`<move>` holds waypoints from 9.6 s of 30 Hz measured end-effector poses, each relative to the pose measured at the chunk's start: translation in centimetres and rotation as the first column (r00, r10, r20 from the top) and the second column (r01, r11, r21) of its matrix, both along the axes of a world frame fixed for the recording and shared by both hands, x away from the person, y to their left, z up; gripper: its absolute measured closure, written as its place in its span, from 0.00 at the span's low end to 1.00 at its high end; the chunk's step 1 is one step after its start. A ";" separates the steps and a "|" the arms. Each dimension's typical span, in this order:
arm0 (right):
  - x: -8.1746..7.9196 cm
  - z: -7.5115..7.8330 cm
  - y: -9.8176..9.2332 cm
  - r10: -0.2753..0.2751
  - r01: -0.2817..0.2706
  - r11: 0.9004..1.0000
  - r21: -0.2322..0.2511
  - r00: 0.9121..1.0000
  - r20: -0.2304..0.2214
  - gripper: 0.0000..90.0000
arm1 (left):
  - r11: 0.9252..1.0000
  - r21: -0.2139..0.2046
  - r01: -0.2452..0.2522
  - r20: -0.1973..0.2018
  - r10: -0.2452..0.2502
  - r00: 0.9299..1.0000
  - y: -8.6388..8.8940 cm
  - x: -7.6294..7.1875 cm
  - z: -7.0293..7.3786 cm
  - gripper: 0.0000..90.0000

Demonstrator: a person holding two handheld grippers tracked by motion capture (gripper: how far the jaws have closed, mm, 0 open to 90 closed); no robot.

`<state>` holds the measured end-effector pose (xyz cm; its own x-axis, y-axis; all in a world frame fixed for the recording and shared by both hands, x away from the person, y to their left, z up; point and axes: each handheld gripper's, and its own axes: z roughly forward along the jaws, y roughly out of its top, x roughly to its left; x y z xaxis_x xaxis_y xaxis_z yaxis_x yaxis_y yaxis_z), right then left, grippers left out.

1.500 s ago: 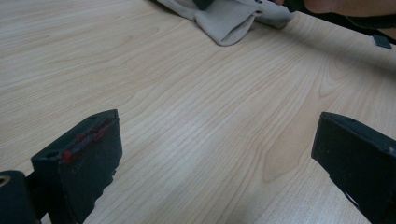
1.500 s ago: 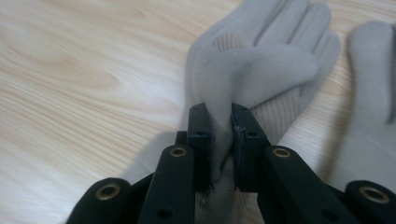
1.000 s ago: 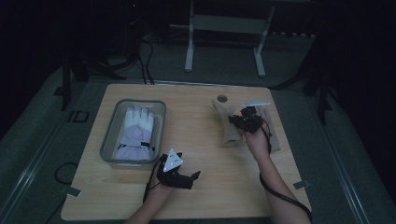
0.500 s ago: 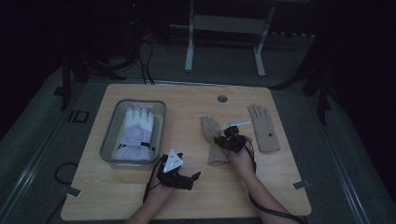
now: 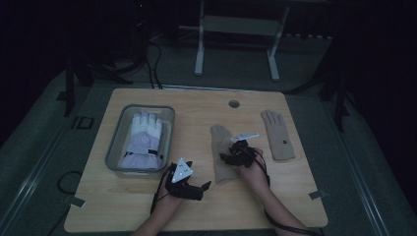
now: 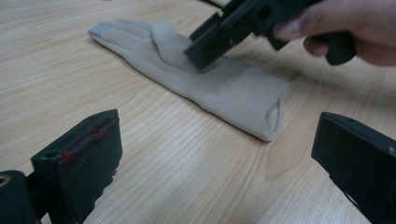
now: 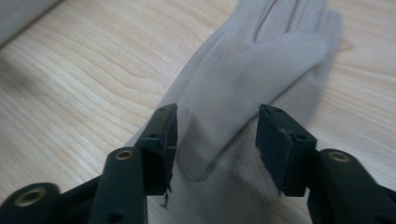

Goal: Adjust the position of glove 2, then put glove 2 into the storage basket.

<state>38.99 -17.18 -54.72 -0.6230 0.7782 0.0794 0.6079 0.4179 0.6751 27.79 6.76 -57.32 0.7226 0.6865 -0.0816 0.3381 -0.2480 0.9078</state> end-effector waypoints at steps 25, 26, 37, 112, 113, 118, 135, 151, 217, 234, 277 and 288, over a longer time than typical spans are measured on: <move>5.5 4.8 -15.3 -0.192 0.190 0.981 0.029 0.972 0.137 0.52 | 1.000 -0.001 -0.007 0.008 0.007 1.000 0.1 -0.1 -0.1 0.02; 5.8 4.7 -15.7 -0.199 0.198 0.980 0.019 0.971 0.134 0.52 | 1.000 0.004 -0.009 0.006 0.009 1.000 0.1 -0.1 -0.1 0.02; 8.9 3.0 -18.3 -0.229 0.233 0.972 -0.023 0.967 0.112 0.46 | 1.000 0.003 -0.007 0.011 0.007 1.000 0.1 0.0 -0.2 0.02; -1.3 1.4 -16.2 -0.344 0.343 0.939 0.035 0.939 0.024 0.71 | 1.000 0.007 0.011 0.024 -0.011 1.000 -0.1 -0.1 -0.1 0.02; -1.2 1.7 -16.3 -0.326 0.325 0.945 0.024 0.945 0.028 0.69 | 1.000 0.005 0.010 0.024 -0.010 1.000 -0.1 -0.1 -0.1 0.02; -0.9 2.6 -17.0 -0.159 0.162 0.986 -0.029 0.984 0.081 0.59 | 1.000 0.006 0.011 0.023 -0.012 1.000 -0.1 -0.1 -0.1 0.02; -0.6 0.0 -17.5 0.005 0.001 0.992 -0.129 0.999 0.051 0.68 | 1.000 0.008 0.017 0.025 -0.018 1.000 -0.1 -0.1 -0.2 0.02; -0.4 1.9 -16.8 -0.170 0.174 0.983 -0.059 0.983 0.072 0.92 | 1.000 0.010 0.015 0.027 -0.016 1.000 -0.1 -0.1 -0.1 0.02; 1.0 3.8 0.4 -0.052 0.051 0.997 0.049 0.999 0.010 0.91 | 1.000 0.012 0.021 0.024 -0.022 0.999 -0.1 -0.1 -0.1 0.02; 1.1 0.9 0.3 -0.030 0.032 0.999 0.036 0.999 -0.038 0.75 | 0.999 0.008 0.031 0.012 -0.031 0.999 -0.3 -0.2 0.0 0.02; 6.4 3.0 -1.3 -0.019 0.032 0.992 0.118 0.994 -0.105 0.39 | 0.939 0.208 0.274 -0.070 -0.266 0.962 -7.0 3.2 1.8 0.16; 7.9 0.3 -0.8 -0.036 0.055 0.995 0.083 0.975 -0.220 0.47 | 0.907 0.296 0.299 -0.147 -0.266 0.953 -8.1 4.6 0.8 0.35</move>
